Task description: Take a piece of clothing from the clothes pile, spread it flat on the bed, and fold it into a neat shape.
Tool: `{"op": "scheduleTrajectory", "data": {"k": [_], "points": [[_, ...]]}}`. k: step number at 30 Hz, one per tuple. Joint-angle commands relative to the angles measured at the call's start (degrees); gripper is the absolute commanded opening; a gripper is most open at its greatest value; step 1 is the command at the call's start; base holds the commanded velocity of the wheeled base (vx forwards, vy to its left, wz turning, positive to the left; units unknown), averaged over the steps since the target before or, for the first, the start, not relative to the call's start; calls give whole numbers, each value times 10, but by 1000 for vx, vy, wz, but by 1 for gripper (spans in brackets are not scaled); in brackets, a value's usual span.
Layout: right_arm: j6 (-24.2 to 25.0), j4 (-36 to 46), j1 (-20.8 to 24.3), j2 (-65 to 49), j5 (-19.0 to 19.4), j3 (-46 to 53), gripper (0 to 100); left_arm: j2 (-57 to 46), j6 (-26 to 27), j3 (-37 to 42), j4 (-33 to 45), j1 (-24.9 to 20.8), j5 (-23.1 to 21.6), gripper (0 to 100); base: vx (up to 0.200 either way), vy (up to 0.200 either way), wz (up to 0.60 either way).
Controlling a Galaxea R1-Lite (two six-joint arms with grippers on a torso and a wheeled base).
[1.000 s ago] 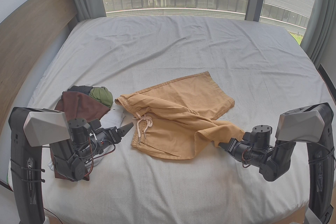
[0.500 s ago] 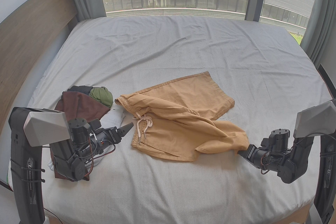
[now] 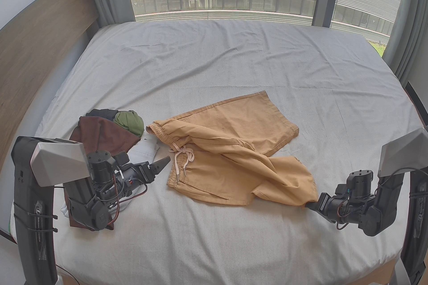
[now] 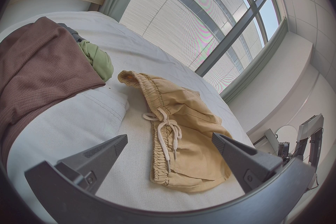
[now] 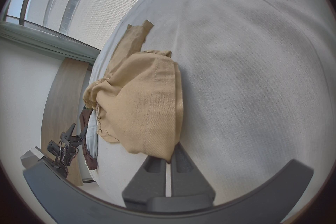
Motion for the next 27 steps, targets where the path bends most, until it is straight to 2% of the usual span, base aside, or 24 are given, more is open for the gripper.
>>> {"op": "scheduleTrajectory", "data": {"k": [1, 15, 16, 20, 27], "points": [[0, 20, -1, -4, 0, -5, 0, 1, 0, 0, 0, 0, 0, 100, 0, 0, 0], [-17, 15, -1, 0, 0, 1, 0, 18, 3, -1, 0, -5, 0, 100, 0, 0, 0], [-17, 15, -1, 0, 0, 1, 100, 18, 3, -1, 0, -5, 0, 100, 0, 0, 0], [-41, 0, -3, 6, 0, 10, 100, 42, 26, -10, -1, -5, 0, 100, 0, 0, 0], [-68, -50, -5, 33, -1, 23, 100, 52, 27, -13, 0, -13, 0, 100, 0, 0, 0]]}}
